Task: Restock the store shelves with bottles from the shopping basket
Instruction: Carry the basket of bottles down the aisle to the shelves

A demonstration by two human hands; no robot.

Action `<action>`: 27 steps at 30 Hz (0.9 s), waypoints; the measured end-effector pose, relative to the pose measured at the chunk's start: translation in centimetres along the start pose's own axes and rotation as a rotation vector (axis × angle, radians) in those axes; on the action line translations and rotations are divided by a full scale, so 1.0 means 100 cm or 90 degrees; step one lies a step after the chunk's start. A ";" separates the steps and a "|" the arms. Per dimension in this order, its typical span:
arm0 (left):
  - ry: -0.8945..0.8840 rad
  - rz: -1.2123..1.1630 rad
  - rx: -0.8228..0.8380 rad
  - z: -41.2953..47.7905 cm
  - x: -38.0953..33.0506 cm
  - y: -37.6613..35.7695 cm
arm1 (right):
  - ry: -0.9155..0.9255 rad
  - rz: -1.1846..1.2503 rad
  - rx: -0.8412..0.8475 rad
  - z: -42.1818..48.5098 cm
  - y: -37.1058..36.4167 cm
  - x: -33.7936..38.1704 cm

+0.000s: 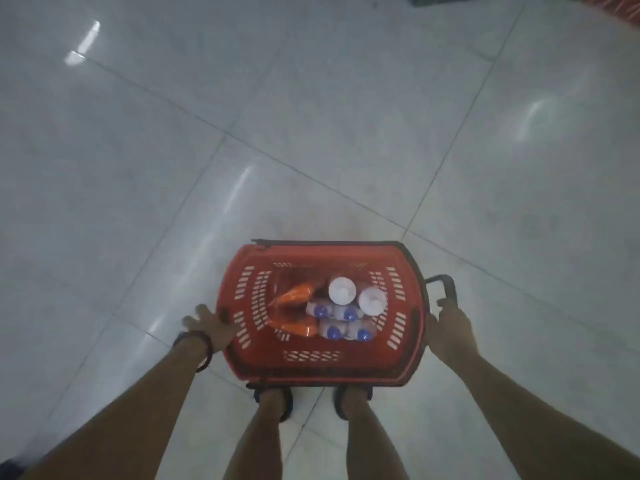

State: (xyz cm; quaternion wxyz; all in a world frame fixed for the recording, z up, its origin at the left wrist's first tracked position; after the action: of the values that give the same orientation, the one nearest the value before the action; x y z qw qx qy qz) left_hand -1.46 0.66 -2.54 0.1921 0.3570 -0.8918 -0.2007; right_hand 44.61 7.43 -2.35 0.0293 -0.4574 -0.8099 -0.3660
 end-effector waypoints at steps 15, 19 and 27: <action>-0.112 -0.184 -0.051 0.084 -0.013 -0.013 | -0.160 0.190 -0.013 0.077 -0.049 -0.027; -0.121 -0.169 -0.048 0.059 -0.011 -0.001 | -0.204 0.247 0.013 0.070 -0.037 -0.026; -0.159 -0.166 -0.164 -0.101 0.029 0.076 | -0.142 0.309 -0.028 -0.083 0.066 0.011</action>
State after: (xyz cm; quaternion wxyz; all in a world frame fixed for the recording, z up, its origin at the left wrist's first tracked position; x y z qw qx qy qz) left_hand -2.73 1.37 10.32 0.0967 0.4138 -0.8221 -0.3790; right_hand 46.62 5.16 7.83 0.0168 -0.6766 -0.6663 -0.3129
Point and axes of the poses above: each hand's wrist, its own z-axis towards the middle knuckle, its own y-axis out of the back of the hand, x = y × z, the point moved 3 cm from there along z, towards the middle knuckle, and after that the axes turned 14 degrees about z, right-handed, at the moved point
